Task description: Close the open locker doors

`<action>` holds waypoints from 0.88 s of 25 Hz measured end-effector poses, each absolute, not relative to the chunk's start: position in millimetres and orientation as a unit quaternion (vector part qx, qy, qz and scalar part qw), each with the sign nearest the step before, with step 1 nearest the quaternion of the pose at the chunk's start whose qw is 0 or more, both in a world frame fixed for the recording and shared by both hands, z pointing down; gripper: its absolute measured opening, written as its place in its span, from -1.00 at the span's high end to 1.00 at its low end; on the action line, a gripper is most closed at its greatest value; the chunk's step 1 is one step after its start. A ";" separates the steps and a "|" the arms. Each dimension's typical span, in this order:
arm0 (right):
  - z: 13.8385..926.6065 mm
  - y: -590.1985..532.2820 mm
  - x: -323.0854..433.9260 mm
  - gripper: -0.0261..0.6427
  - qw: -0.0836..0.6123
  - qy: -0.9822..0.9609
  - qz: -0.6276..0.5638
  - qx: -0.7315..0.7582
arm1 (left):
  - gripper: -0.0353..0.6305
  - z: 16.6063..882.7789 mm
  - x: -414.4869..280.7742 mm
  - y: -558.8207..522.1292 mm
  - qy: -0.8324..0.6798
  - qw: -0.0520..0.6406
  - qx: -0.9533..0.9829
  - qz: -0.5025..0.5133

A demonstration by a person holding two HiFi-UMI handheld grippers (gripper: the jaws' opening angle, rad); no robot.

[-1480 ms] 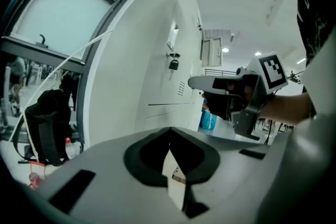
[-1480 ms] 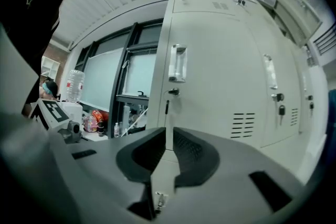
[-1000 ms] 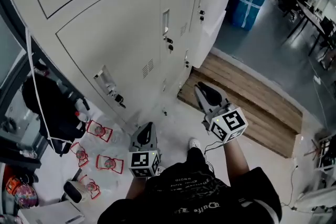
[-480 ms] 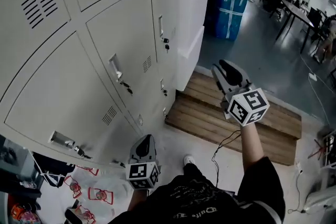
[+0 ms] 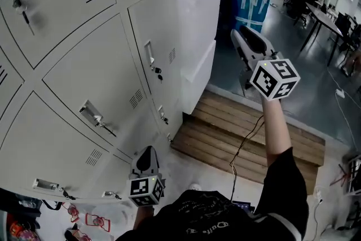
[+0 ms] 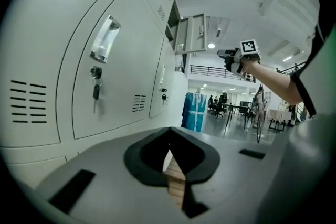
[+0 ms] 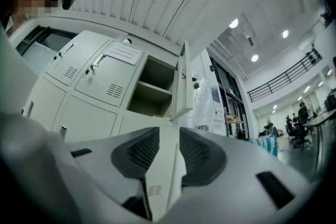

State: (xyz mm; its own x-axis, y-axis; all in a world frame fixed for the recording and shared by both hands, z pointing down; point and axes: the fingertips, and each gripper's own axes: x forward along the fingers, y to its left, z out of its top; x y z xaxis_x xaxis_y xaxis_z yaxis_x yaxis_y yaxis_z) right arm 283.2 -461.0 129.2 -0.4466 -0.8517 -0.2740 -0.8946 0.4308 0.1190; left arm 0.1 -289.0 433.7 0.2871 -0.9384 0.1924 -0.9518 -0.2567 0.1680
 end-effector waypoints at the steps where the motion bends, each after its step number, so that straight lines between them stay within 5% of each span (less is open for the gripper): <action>1: 118.8 -473.0 288.9 0.61 0.087 0.840 0.133 -0.519 | 0.87 430.3 2.8 -296.3 -0.602 0.121 0.789 0.025; 22: 41.3 -577.0 283.3 0.60 0.068 0.860 0.160 -0.480 | 0.87 404.7 16.5 -348.1 -0.644 0.097 0.759 0.027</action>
State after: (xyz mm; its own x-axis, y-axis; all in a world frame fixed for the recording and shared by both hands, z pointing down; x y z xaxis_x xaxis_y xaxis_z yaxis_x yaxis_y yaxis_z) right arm 283.3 -577.0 41.3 -0.5295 -0.8040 -0.2708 -0.8475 0.4874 0.2101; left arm 16.5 -348.1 404.7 0.1703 -0.9715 0.1649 -0.9818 -0.1530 0.1127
